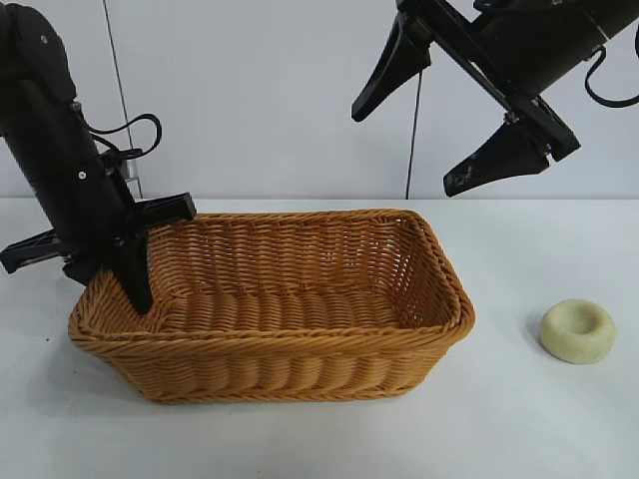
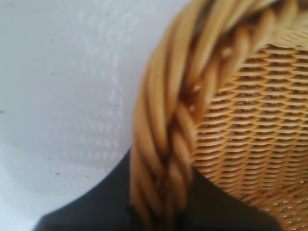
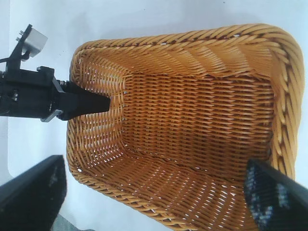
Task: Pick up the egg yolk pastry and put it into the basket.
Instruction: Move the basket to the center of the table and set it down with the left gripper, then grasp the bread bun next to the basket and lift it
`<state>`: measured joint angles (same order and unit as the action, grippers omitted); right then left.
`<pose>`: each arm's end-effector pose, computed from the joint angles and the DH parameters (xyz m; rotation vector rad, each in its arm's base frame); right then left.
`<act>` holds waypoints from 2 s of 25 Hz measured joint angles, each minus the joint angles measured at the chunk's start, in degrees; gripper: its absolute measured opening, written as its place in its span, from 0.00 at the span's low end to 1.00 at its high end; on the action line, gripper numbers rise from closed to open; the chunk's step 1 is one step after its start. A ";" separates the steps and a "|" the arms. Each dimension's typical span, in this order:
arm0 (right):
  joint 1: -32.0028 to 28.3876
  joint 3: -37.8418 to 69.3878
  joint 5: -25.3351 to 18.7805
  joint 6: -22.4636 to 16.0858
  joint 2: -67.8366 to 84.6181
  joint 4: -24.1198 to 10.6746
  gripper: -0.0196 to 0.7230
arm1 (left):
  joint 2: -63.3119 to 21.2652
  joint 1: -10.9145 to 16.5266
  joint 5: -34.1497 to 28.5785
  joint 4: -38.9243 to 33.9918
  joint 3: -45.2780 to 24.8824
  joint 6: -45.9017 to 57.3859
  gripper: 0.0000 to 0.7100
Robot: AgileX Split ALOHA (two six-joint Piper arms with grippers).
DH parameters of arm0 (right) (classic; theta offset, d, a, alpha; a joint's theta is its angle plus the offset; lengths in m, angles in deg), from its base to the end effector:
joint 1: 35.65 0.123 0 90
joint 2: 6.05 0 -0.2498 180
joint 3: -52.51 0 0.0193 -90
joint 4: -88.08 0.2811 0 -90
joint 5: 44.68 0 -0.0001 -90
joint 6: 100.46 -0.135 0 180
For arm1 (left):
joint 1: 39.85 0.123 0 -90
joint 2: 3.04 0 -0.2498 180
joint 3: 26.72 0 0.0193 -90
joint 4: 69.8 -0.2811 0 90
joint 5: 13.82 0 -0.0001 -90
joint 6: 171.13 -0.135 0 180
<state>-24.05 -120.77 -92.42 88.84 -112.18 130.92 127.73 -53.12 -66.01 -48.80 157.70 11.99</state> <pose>0.3694 0.1452 0.1688 0.0770 2.6938 0.8929 0.3888 -0.1310 0.0319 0.0702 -3.0908 0.4553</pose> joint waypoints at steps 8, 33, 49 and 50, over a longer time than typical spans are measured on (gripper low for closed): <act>0.00 0.00 0.00 0.00 0.00 0.00 0.96 | 0.00 0.00 -1.86 0.37 0.07 0.00 0.91; 0.00 0.00 0.00 0.00 0.00 -0.22 0.96 | -9.45 0.46 -17.16 -22.90 20.94 0.34 0.98; 0.00 0.00 0.00 0.00 0.00 -0.38 0.96 | -13.06 11.72 -17.13 -19.97 14.20 -0.05 0.98; 0.00 0.00 0.00 0.00 0.00 -0.38 0.96 | -14.47 11.72 -17.13 -19.99 12.23 -0.35 0.98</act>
<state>-24.05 -120.77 -92.42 88.84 -112.18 130.54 113.26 -41.41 -83.14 -68.78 169.93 11.65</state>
